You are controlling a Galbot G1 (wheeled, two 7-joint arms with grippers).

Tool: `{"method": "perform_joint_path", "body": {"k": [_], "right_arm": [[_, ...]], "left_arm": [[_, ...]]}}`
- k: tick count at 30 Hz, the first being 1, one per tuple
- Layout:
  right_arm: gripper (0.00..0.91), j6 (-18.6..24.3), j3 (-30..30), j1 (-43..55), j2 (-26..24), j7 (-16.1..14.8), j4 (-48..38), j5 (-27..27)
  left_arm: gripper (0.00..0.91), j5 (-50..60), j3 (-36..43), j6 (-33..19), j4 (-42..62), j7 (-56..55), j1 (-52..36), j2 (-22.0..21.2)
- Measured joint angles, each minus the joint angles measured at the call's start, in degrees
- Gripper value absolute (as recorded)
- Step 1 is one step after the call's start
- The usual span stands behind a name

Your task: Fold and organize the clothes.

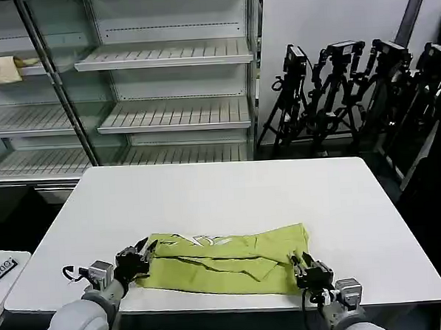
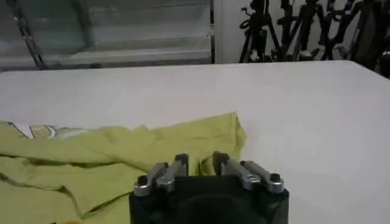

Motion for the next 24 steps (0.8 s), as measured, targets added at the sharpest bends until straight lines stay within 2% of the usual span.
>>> {"method": "perform_joint_path", "body": {"k": [16,17,18,19,20,21,22,24], "right_arm": [[0.907,0.2,2.2,-5.3,1.6,0.1,4.3,-1.3],[0.907,0.2,2.2,-5.5,1.6,0.1,4.5,-1.3],[0.907,0.2,2.3,-5.6,1.7,0.2,4.7,-1.4],[0.907,0.2,2.3,-5.8,1.8,0.2,4.8,-1.4],[0.907,0.2,2.3,-5.9,1.8,0.2,5.0,-1.4],[0.907,0.2,2.3,-6.0,1.9,0.3,5.1,-1.4],[0.907,0.2,2.3,-6.1,2.0,0.3,5.3,-1.4],[0.907,0.2,2.3,-6.3,2.1,0.4,5.6,-1.4]], "left_arm": [[0.907,-4.2,1.9,0.2,0.5,-4.9,1.4,-4.9],[0.826,-4.5,2.1,0.4,0.5,-5.0,1.5,-5.1],[0.645,-4.7,2.3,0.5,0.6,-5.0,1.6,-5.3],[0.413,-4.9,2.4,0.6,0.7,-5.1,1.7,-5.5],[0.242,-5.0,2.5,0.7,0.7,-5.3,1.8,-5.7],[0.131,-5.1,2.6,0.7,0.8,-5.4,1.9,-5.9],[0.071,-5.1,2.5,0.7,0.9,-5.5,2.0,-6.1],[0.05,-5.4,2.5,0.8,0.9,-5.7,2.3,-6.5]]}}
